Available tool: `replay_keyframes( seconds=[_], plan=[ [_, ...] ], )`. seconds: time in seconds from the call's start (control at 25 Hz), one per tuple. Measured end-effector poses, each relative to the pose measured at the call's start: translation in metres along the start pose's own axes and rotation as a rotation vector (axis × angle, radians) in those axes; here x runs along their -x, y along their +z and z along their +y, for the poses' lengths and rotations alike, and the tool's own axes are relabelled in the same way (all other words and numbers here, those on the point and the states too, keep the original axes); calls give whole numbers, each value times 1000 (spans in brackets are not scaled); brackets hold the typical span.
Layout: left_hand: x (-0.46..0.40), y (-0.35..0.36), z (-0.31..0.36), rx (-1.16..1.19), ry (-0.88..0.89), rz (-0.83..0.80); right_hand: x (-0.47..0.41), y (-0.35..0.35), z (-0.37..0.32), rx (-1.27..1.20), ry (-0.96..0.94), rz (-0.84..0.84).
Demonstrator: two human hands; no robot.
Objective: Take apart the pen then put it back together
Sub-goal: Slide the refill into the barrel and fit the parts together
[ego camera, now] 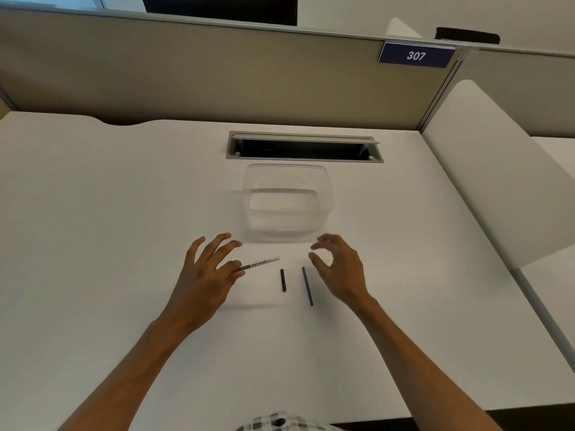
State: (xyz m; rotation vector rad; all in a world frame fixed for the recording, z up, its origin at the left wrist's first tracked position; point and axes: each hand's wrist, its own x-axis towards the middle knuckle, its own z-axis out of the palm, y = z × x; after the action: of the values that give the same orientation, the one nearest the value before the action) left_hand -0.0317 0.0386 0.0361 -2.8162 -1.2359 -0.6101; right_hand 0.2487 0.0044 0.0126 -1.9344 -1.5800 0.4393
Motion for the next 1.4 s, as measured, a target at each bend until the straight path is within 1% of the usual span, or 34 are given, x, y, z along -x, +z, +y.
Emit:
replay_keyframes(
  seconds=[0.2,0.48,0.6,0.68,0.8,0.92,1.04,1.2,1.4],
  plan=[
    [5,-3,10,2,5,4,35,13,13,5,129,-61],
    [12,-4,17,-4,2,-6,53,26,7,130,136,-54],
    [14,-4,18,-6,-2,-6,53,29,3,141,153,-36],
    [15,-4,18,-7,-1,-4,53,25,0,72,194,-7],
    [17,-5,18,-10,4,1,53,15,-3,-126,279,14],
    [19,-5,18,-9,-5,-1,54,3,-9,-352,263,12],
    [20,-5,19,-5,-9,-2,58,-8,-18,-489,231,19],
    [20,-6,22,0,-9,-2,62,-19,-30,-548,183,22],
    [21,-9,21,-4,-11,19,70,-25,-37,-522,136,5]
  ],
)
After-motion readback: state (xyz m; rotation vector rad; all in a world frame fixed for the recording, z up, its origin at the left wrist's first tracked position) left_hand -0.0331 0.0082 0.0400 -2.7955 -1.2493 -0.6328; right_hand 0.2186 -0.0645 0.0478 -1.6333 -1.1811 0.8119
